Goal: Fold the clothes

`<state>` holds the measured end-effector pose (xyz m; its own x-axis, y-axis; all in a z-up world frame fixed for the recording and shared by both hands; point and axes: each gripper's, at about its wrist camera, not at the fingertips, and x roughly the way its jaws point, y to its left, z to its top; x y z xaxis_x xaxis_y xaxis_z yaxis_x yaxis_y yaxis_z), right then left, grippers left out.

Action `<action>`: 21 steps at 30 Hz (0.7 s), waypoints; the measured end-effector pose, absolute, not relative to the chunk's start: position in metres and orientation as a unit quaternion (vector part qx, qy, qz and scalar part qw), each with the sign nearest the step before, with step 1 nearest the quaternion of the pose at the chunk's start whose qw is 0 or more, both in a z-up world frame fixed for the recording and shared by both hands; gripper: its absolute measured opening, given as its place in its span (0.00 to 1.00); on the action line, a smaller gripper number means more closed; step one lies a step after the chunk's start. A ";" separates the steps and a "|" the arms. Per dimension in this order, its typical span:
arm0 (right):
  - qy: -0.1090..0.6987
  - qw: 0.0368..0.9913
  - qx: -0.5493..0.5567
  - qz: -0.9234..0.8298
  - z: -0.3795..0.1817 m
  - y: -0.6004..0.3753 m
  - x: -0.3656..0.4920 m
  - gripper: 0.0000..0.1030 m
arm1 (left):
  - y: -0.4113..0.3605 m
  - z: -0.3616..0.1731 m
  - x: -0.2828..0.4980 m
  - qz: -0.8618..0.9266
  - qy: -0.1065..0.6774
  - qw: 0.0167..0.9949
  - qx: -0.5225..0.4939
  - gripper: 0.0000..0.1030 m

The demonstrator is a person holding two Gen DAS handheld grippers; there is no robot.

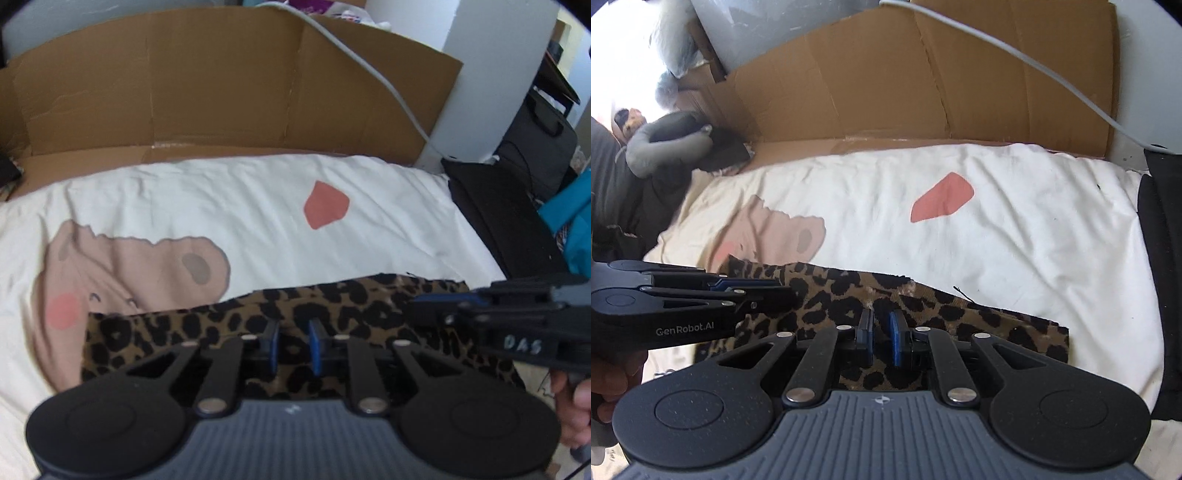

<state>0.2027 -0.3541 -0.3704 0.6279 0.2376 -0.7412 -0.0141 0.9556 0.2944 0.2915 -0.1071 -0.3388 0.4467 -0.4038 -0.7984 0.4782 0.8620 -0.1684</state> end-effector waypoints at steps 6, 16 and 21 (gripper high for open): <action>0.432 0.891 0.118 0.080 -0.383 -0.352 0.212 0.24 | -0.111 -0.353 0.299 -0.259 0.459 0.848 0.045 0.16; 0.419 0.897 0.107 0.095 -0.399 -0.354 0.208 0.23 | -0.115 -0.355 0.303 -0.271 0.460 0.843 0.073 0.13; 0.422 0.897 0.096 0.091 -0.397 -0.350 0.209 0.23 | -0.111 -0.334 0.293 -0.292 0.456 0.839 0.053 0.11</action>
<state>0.2095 -0.3496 -0.3969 0.6270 0.2442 -0.7398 -0.0825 0.9651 0.2487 0.2925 -0.1109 -0.3342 0.4141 -0.4419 -0.7958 0.5379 0.8241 -0.1777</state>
